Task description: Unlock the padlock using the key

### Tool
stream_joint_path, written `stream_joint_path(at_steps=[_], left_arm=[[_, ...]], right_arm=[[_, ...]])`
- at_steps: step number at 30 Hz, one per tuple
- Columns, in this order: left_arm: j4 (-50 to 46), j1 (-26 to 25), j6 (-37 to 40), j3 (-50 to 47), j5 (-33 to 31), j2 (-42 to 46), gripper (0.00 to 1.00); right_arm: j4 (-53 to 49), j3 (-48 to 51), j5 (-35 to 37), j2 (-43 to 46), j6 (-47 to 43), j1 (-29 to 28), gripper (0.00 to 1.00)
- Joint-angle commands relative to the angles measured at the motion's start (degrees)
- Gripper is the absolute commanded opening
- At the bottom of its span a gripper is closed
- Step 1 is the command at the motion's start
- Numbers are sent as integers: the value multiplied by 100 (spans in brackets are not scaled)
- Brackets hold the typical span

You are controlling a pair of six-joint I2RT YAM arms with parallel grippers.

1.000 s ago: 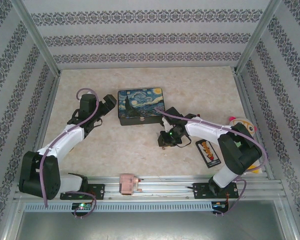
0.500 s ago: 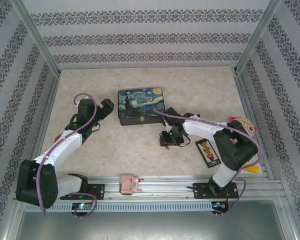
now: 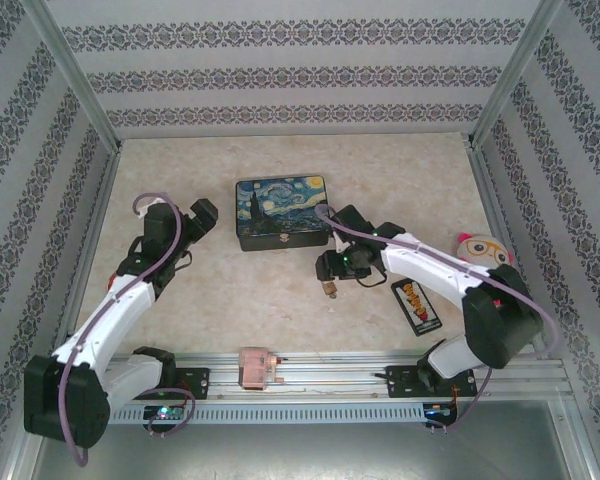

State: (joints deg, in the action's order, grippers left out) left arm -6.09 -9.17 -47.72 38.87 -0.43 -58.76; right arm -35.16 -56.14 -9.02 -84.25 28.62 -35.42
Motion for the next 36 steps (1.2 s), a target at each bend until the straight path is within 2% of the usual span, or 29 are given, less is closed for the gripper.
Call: stream_joint_path(at_steps=[1,11,12,13,14,22,25,27,29,36], left_arm=[[-526,91,274,-162,-481,504,99],[-902,91,834,-833,-1435,2009,99],[-928,91,881,-895,-1503,2128,99],[-978,91,945,-947,-1567,2229,99],[-1024,91,989,-1004,-1626,2327,99],[-1114,91,1329,-1357,-1887,2886,99],[-1035,91,1532,-1522,-2082,3059,99],[-946,91,1718,-1621,-2190,3132,99],[-844,91,1886,-1710,-2324,3160,99],[-168,91,2705,-1981,-2817,3152,99]], right_arm=[[-176,-9,682,425,-80,169,60],[624,716,1719,1558,-328,856,70],[746,794,1793,1643,-363,922,74],[870,880,1867,1714,-416,982,83],[1010,968,1968,1802,-475,1033,86],[2222,1684,2808,2292,-1052,1298,89],[3001,2044,2927,2440,-1761,1336,90],[3586,2328,3075,2590,-2096,1342,98],[4143,2601,3244,2733,-2338,1374,98],[4970,2926,3005,2709,-2946,1844,98]])
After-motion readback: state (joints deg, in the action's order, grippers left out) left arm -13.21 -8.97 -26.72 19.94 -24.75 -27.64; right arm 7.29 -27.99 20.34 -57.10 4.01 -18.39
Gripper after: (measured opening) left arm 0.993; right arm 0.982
